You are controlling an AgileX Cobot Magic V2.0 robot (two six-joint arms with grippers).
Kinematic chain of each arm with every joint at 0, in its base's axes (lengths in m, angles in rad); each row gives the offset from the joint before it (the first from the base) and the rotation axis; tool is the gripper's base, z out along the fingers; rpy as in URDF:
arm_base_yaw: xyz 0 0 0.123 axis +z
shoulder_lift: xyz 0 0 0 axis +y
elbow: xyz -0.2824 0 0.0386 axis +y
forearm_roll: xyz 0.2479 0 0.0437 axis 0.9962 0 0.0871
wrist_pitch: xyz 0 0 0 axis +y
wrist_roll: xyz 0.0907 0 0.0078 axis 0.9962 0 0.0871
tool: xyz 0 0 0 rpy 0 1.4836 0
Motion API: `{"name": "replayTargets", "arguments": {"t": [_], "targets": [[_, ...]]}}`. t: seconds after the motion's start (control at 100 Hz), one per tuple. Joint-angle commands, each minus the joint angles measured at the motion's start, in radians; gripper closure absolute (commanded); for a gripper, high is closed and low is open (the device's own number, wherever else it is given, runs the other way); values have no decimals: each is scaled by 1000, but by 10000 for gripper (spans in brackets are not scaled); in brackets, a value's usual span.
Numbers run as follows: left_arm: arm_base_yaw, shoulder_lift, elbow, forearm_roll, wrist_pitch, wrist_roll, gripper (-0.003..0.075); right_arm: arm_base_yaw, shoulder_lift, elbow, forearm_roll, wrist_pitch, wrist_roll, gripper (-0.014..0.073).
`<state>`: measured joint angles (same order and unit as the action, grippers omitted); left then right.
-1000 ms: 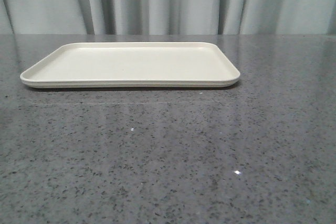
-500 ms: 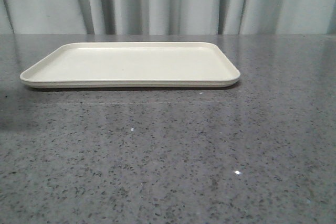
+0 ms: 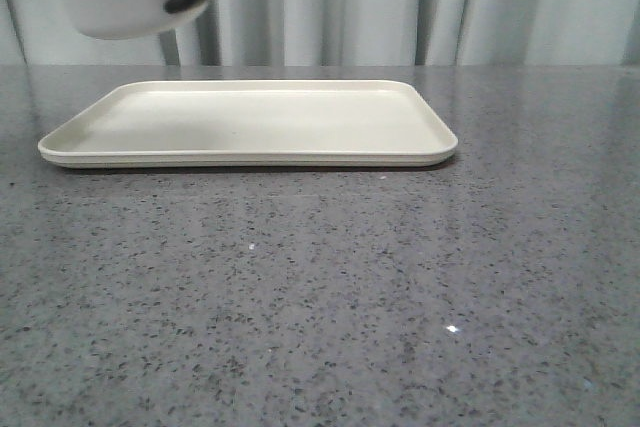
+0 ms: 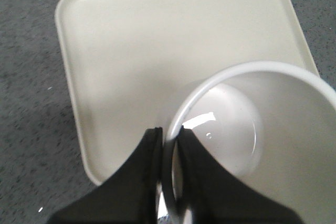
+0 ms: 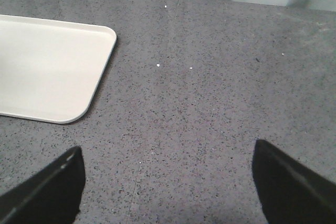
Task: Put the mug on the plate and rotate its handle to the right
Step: 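Lift the mug with the left gripper and carry it over the tray, then lower the mug onto the tray and open the left gripper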
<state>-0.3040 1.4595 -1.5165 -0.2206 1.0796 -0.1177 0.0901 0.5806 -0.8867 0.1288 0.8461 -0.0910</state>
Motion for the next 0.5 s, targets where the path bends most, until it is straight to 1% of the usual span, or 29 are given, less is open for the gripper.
{"name": "replayTargets", "arguments": {"t": [0.0, 0.26, 0.49], "targets": [[-40, 53, -99, -29, -59, -14, 741, -6, 11, -32, 5, -77, 4, -45], [-108, 252, -248, -27, -57, -19, 741, -6, 11, -32, 5, -77, 4, -45], [-122, 341, -278, -21, -55, -20, 741, -6, 11, -32, 5, -77, 4, -45]]}}
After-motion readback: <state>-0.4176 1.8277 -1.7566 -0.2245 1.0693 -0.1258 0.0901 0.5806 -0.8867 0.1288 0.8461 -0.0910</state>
